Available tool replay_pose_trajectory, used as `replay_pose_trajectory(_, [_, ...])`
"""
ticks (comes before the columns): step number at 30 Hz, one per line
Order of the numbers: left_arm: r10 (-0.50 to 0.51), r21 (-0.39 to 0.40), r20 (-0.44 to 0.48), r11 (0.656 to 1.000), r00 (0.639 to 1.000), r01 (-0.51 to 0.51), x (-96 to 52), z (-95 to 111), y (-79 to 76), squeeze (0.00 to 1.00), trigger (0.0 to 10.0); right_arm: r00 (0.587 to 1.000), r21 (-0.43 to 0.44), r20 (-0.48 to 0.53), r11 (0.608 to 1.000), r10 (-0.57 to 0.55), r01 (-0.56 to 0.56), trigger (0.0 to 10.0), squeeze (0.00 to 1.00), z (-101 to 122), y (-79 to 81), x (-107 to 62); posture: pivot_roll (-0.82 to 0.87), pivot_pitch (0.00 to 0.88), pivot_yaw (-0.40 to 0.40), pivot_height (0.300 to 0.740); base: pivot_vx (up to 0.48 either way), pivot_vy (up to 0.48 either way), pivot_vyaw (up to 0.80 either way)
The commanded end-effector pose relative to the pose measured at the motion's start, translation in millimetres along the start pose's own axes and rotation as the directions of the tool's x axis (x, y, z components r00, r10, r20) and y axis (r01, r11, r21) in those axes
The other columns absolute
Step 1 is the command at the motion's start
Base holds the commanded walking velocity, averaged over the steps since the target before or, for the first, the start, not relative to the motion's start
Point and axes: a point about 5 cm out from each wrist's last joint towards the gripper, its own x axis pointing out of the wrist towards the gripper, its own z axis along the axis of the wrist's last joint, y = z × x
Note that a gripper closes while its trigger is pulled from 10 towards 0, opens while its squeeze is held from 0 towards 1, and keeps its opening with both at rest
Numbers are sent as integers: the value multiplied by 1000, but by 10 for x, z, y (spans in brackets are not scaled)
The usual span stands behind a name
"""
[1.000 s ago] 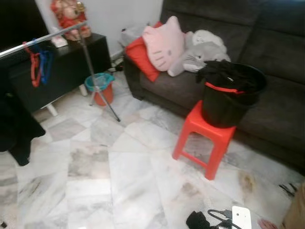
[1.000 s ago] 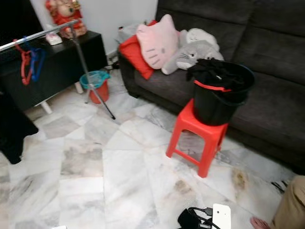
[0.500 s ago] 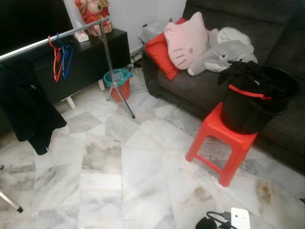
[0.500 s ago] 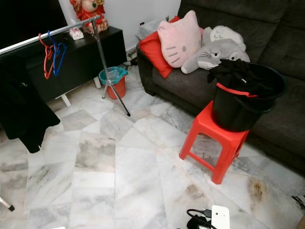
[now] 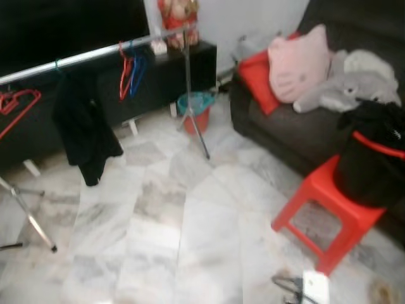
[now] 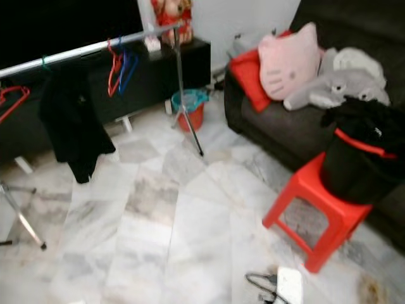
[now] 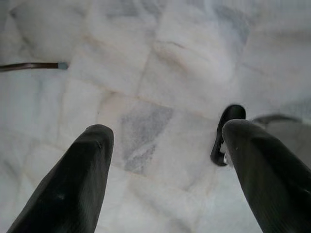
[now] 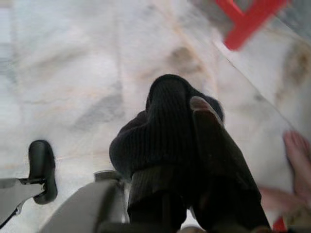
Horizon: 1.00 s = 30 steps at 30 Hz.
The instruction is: Hang hanger
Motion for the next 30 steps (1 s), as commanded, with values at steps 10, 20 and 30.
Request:
replay_pose_trajectory(10, [-9,-3,-21,1000,1000,9,-7,-36,-18,0,10000,1000,3,-3,1000,-7,7,10000,0,6,-28,4,4,0,19,740,0,0,718])
replay_pose_trajectory(20, [-12,-3,-22,1000,1000,12,-7,-36,-23,0,10000,1000,2,-4,1000,-8,8,10000,0,5,-31,5,4,0,18,740,0,0,699])
replay_pose_trajectory(30, [-17,0,-25,1000,1000,17,-9,-45,-25,0,10000,999,35,-28,999,20,-19,10000,0,-34,1,-2,5,0,15,740,0,0,324])
